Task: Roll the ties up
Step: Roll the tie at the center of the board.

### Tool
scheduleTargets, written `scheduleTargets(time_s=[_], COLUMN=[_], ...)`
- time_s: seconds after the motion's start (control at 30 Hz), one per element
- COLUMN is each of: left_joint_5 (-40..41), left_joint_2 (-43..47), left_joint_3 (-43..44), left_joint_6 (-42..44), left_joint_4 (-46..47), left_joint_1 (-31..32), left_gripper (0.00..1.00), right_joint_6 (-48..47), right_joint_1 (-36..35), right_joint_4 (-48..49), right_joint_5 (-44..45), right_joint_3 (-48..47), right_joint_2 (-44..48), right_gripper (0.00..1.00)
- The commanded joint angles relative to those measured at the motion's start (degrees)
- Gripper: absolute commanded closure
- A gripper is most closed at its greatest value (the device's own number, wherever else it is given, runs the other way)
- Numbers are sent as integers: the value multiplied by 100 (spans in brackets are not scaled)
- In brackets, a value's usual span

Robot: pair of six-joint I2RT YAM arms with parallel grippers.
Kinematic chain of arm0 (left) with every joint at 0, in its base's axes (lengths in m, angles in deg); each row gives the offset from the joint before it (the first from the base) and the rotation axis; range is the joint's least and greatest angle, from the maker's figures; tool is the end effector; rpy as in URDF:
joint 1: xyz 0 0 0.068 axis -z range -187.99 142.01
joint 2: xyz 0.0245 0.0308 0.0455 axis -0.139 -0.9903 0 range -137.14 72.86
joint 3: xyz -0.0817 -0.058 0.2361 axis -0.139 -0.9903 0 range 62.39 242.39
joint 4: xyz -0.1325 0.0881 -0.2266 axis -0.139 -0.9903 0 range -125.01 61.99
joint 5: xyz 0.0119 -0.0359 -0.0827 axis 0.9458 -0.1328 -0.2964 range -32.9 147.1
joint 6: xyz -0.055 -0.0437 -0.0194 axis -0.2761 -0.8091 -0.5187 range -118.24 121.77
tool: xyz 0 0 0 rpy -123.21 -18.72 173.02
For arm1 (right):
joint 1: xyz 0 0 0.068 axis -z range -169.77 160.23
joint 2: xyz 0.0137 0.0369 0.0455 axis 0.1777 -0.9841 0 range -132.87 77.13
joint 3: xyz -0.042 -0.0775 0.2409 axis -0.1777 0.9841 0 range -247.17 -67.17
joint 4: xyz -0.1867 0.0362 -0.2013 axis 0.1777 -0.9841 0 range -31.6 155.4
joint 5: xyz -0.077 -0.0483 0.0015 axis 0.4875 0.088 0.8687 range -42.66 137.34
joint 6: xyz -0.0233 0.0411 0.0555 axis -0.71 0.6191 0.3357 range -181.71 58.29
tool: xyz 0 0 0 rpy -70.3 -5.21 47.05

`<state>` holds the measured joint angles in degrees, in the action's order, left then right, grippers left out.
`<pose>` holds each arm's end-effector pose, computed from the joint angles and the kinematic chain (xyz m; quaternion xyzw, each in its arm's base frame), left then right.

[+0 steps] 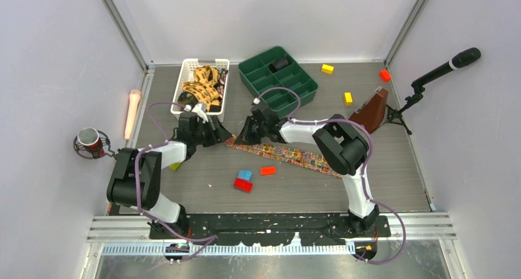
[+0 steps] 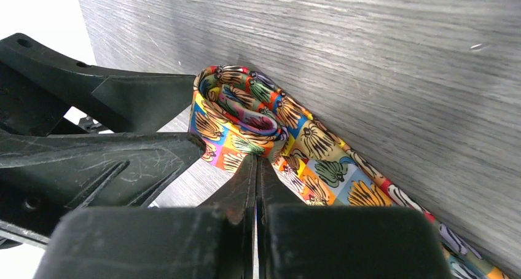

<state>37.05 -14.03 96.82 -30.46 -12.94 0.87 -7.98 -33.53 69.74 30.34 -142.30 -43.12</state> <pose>0.3104 -0.0694 0.1100 -0.1032 0.8801 -0.2993 0.3539 0.3282 0.3389 0.0979 0.0168 0.9011 0.3983 0.1706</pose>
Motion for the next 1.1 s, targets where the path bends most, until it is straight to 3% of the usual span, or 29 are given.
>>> scheduleTargets(time_s=[0.0,0.53,1.07], left_joint_5=[-278,-909,-647], left_joint_2=[-50,-165,-371], left_joint_3=[149,-113,58], left_joint_6=[155,125,222], left_joint_4=[403,734,382], left_joint_1=[-43,-43,-34], left_gripper=[35,50,43], right_joint_6=[-87,-127,-135], right_joint_1=[6,9,20], right_joint_4=[-110,-187,-192], right_joint_5=[220,292,248], right_joint_3=[-235,-204,-209], right_joint_2=[-56,-34,-34], right_gripper=[100,100,100])
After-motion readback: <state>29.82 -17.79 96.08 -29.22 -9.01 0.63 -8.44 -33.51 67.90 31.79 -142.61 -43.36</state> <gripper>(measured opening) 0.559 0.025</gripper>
